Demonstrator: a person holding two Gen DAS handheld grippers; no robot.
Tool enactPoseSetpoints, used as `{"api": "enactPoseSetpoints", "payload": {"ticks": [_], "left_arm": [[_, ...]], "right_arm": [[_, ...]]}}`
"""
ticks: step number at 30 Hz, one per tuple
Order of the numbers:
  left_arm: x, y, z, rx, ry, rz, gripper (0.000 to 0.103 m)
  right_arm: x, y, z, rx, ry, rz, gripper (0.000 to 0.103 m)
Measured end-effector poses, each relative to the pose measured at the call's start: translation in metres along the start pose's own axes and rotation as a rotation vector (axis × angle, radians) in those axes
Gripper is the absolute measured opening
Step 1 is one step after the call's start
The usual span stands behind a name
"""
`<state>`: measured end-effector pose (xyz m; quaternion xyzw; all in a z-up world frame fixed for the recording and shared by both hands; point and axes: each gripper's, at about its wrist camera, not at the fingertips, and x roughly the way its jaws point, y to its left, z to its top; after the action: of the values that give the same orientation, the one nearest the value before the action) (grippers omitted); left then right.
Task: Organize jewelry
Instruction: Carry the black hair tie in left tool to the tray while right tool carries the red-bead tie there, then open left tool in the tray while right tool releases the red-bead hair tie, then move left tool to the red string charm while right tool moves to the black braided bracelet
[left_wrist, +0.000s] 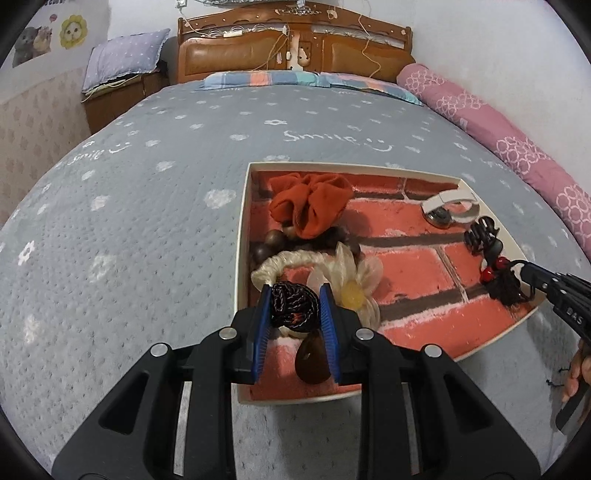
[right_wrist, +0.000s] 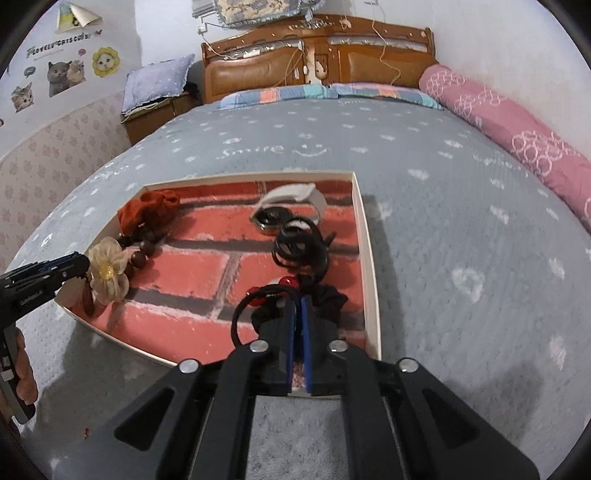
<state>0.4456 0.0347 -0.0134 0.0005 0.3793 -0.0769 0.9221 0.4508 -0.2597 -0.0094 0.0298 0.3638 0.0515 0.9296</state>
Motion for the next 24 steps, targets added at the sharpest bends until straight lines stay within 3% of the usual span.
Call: {"api": "enactPoseSetpoints", "payload": {"ticks": [6, 7, 9, 14, 18, 19, 24], "left_arm": [[-0.005, -0.003, -0.011, 0.015, 0.017, 0.012, 0.03], [-0.006, -0.003, -0.013, 0.012, 0.02, 0.007, 0.032], [-0.013, -0.002, -0.017, 0.011, 0.015, 0.004, 0.04], [-0.042, -0.002, -0.023, 0.008, -0.015, 0.009, 0.056], [-0.075, -0.002, -0.026, -0.023, -0.056, 0.011, 0.083], [-0.087, -0.004, -0.027, -0.027, -0.074, 0.016, 0.085], [-0.128, -0.019, -0.04, -0.029, -0.113, 0.021, 0.098]], "right_arm": [[0.0, -0.005, -0.004, 0.021, 0.042, 0.028, 0.01], [-0.003, -0.007, -0.004, 0.03, 0.043, 0.033, 0.016], [-0.013, -0.009, -0.005, 0.035, 0.013, 0.026, 0.048], [-0.042, -0.015, -0.003, 0.034, -0.027, 0.034, 0.049], [-0.073, -0.021, -0.009, 0.028, -0.041, 0.047, 0.052], [-0.083, -0.023, -0.012, 0.022, -0.043, 0.05, 0.053], [-0.129, -0.038, -0.025, -0.009, -0.072, 0.031, 0.077]]}}
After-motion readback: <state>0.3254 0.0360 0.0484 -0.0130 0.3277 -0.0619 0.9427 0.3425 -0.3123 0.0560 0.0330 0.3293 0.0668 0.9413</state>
